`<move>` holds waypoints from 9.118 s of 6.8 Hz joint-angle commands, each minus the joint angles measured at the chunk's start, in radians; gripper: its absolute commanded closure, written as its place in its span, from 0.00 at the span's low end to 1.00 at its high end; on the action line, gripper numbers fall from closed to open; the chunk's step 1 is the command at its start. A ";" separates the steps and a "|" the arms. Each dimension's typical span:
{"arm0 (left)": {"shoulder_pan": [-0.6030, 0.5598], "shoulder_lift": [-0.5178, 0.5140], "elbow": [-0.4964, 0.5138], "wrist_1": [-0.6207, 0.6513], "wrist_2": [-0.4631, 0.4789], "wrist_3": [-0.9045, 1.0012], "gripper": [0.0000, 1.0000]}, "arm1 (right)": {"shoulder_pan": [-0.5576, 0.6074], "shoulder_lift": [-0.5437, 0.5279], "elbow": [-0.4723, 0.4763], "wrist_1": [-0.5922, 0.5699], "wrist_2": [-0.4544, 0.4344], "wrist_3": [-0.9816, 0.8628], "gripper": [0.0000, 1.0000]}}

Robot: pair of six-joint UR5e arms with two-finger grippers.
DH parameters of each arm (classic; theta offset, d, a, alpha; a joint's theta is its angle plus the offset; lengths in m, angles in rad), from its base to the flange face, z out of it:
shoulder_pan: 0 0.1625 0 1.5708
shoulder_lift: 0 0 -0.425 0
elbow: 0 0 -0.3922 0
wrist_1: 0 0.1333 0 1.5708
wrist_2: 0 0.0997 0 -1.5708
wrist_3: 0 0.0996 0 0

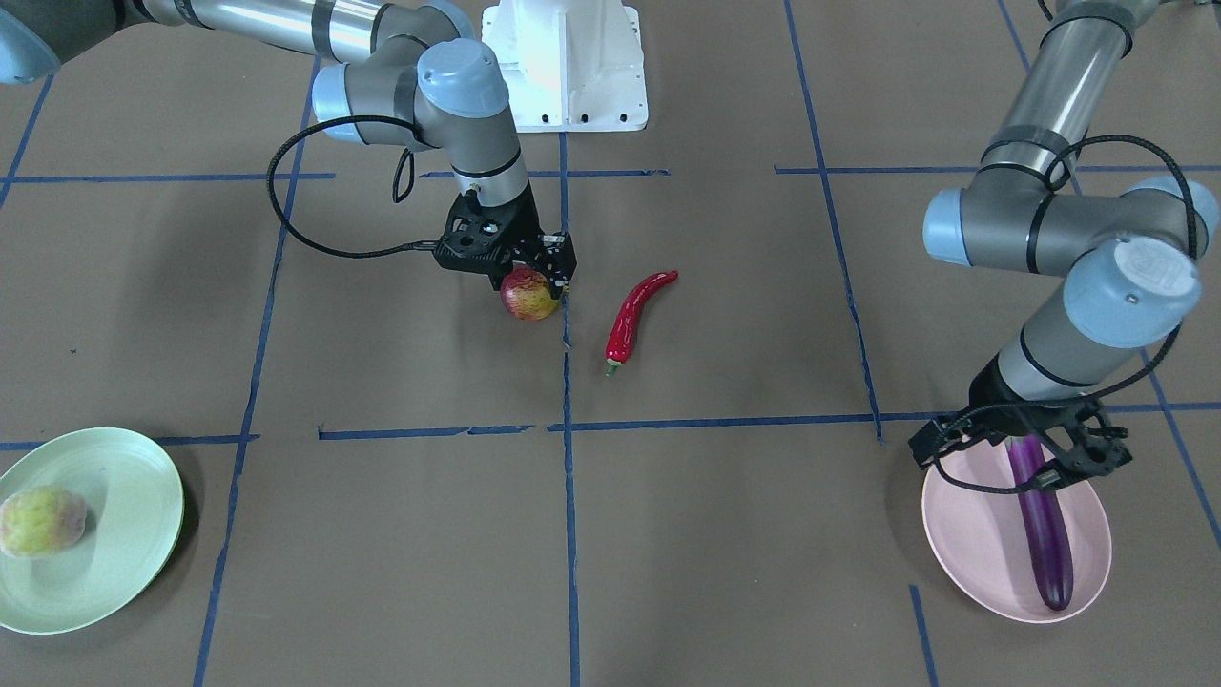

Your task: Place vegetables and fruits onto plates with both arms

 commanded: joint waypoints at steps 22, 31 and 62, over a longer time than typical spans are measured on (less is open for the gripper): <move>0.446 -0.181 -0.077 -0.031 0.285 0.257 1.00 | 0.654 -0.404 0.201 0.025 0.573 -0.592 0.00; -0.012 -0.041 0.162 -0.057 0.287 0.002 0.96 | 0.675 -0.586 0.354 0.032 0.561 -0.601 0.00; -0.565 0.631 -0.528 0.639 -0.238 1.330 0.00 | 1.057 -0.861 0.343 -0.354 0.664 -1.538 0.00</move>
